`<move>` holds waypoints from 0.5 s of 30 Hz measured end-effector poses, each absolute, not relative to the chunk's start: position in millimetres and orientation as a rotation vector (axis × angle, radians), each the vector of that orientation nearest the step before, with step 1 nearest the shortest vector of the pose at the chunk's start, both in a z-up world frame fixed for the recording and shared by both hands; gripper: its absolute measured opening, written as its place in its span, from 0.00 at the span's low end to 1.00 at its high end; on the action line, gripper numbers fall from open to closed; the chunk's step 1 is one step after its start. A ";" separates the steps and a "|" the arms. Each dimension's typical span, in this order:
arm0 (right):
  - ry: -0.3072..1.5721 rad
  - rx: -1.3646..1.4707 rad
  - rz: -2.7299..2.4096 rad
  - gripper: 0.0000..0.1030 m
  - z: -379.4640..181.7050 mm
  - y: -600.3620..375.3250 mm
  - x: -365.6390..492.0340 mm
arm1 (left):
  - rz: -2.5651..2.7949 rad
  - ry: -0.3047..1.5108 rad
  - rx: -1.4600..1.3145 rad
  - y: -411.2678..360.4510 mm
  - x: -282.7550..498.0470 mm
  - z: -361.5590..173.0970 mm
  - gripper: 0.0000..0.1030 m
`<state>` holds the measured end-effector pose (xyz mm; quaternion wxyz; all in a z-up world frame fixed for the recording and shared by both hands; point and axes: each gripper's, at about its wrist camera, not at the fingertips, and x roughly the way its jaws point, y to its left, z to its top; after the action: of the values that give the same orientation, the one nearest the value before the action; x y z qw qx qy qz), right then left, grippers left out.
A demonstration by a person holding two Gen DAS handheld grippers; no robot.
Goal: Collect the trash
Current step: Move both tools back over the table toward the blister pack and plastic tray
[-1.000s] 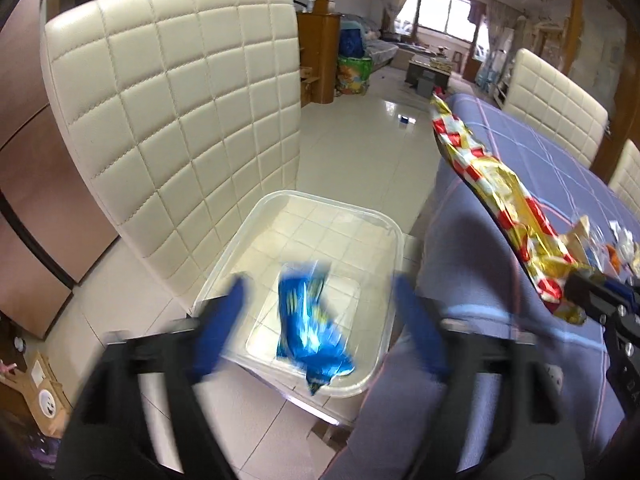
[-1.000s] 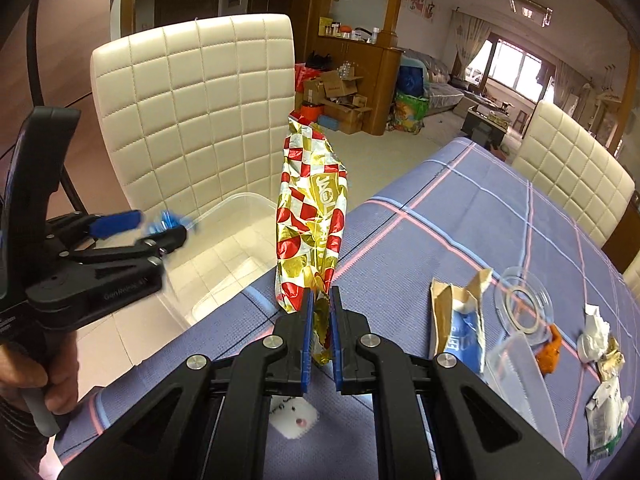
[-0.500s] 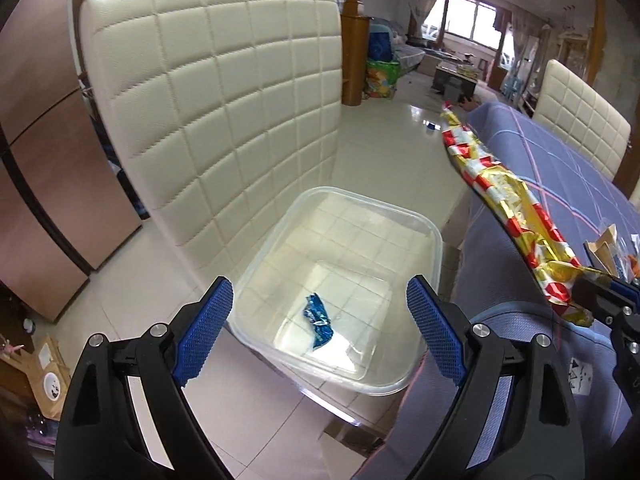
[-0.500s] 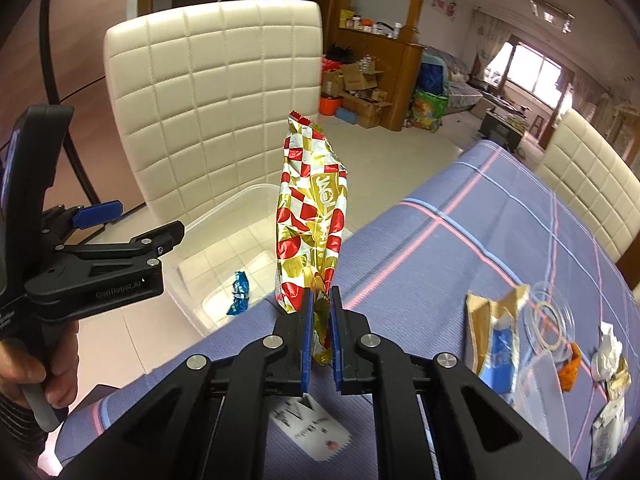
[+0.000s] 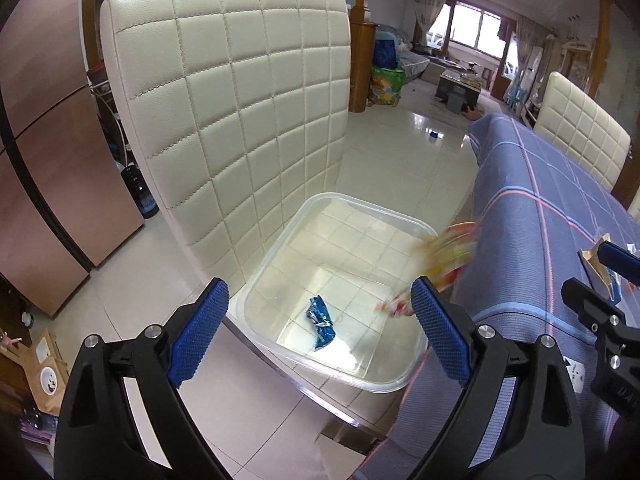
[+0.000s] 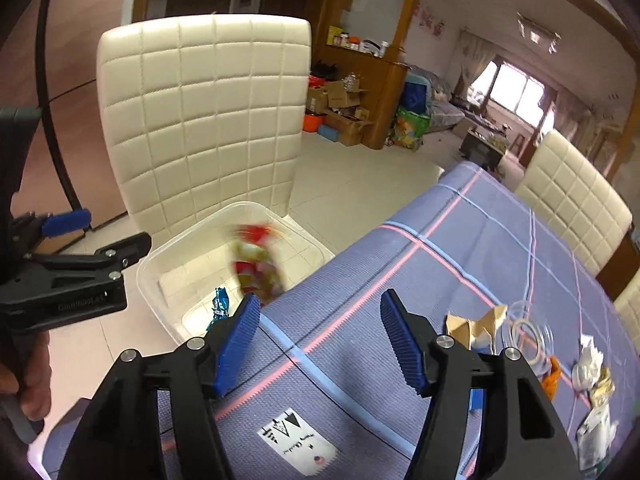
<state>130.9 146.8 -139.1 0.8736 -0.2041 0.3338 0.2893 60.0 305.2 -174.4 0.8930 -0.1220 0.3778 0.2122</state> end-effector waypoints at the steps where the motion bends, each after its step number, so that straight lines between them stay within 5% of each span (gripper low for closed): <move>1: 0.705 -0.419 0.602 0.59 -138.4 145.1 131.6 | 0.437 0.782 -0.249 303.6 59.8 -173.7 0.89; 15: 0.708 -0.334 0.537 0.59 -121.0 83.9 113.4 | 0.320 0.774 -0.159 241.0 54.7 -150.8 0.91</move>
<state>113.4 83.9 -121.0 0.8893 -0.1610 0.3411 0.2586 54.7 241.0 -150.8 0.9106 -0.0771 0.3752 0.1553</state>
